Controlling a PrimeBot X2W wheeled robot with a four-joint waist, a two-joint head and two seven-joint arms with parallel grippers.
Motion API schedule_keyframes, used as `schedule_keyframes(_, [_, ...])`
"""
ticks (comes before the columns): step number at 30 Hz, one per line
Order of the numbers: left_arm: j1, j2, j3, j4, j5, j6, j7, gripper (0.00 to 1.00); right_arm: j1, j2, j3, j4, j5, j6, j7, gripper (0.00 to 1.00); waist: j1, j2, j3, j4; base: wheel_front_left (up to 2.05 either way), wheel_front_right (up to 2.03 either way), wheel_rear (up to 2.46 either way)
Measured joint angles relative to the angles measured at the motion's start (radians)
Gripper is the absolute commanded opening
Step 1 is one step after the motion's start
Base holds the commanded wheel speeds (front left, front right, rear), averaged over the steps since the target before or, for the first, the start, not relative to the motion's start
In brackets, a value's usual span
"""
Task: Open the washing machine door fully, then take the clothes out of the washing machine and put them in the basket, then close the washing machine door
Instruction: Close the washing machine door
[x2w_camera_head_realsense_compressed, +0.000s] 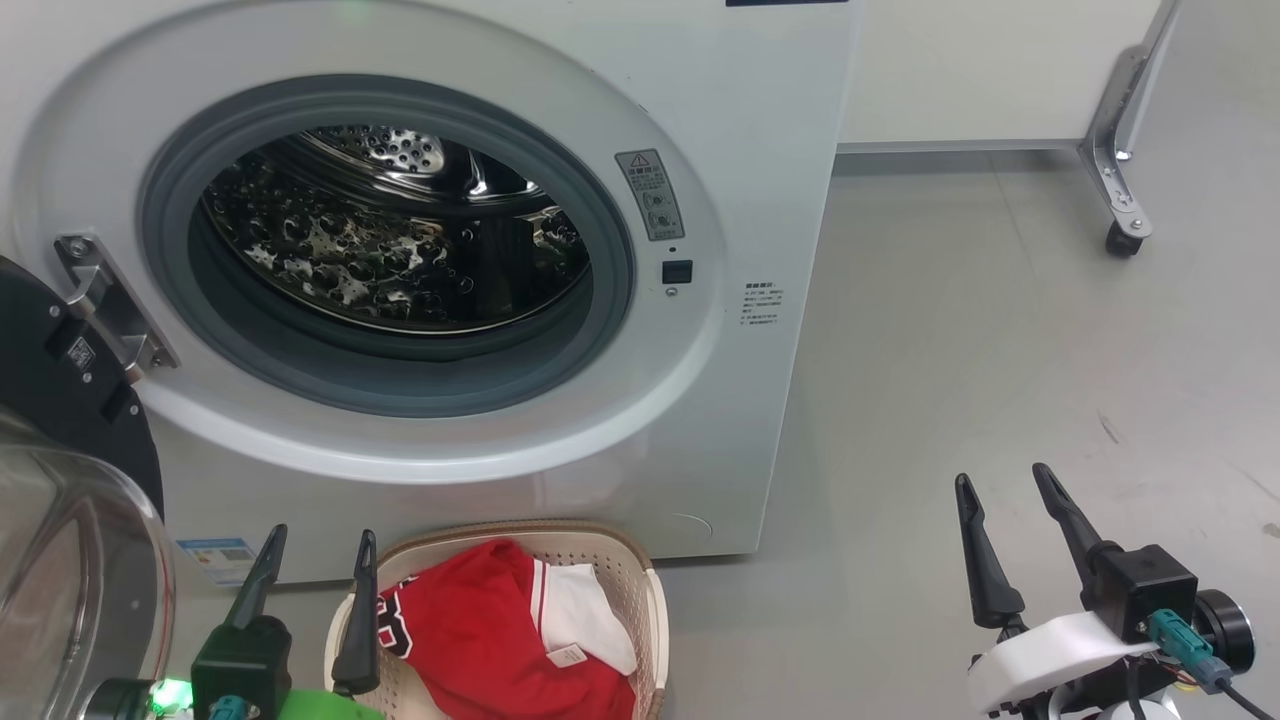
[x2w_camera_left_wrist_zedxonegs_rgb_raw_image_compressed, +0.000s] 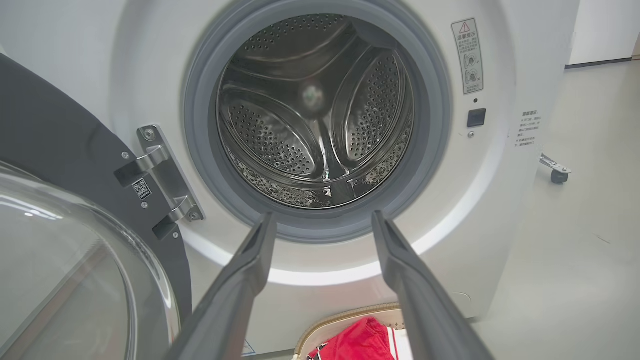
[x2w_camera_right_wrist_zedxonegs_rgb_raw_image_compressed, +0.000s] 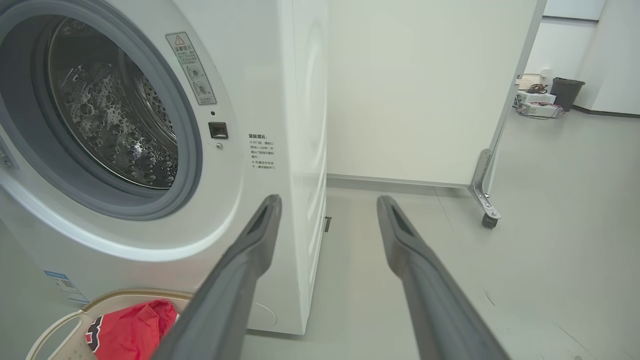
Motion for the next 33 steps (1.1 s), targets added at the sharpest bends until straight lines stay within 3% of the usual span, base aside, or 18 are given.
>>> schedule_keyframes(33, [0.009, 0.002, -0.013, -0.049, 0.016, 0.000, 0.014, 1.00, 0.008, 0.000, 0.000, -0.006, 0.002, -0.006, 0.003, 1.00, 0.0000, 0.0000, -0.001, 0.010, -1.03, 1.05, -0.02])
